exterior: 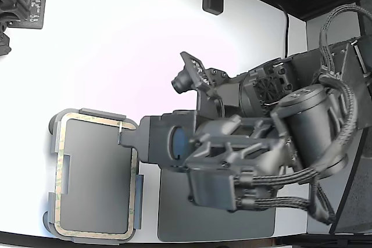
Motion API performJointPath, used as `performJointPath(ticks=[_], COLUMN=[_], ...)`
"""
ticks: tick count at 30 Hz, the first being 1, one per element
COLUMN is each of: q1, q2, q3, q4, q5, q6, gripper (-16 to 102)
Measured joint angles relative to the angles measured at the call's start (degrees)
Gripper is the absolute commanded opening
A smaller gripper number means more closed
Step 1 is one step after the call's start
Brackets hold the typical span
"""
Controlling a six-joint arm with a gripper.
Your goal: Move top rectangular frame to the holder.
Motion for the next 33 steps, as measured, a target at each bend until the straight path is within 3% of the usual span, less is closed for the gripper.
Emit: performJointPath(ticks=[5, 12, 21, 27, 33], q1=[-3.0, -11.4, -25.4, -26.4, -26.8], q2=[11.3, 32.2, 54.4, 67.1, 71.5], q3=[10.4, 30.1, 46.1, 58.4, 66.5], q4=[-10.9, -24.3, -21.3, -22.5, -21.8], q5=[4.4, 0.5, -11.2, -12.0, -13.2], q6=[-20.0, -60.7, -99.2, -106.8, -105.7], gripper=[100, 100, 100, 100, 100])
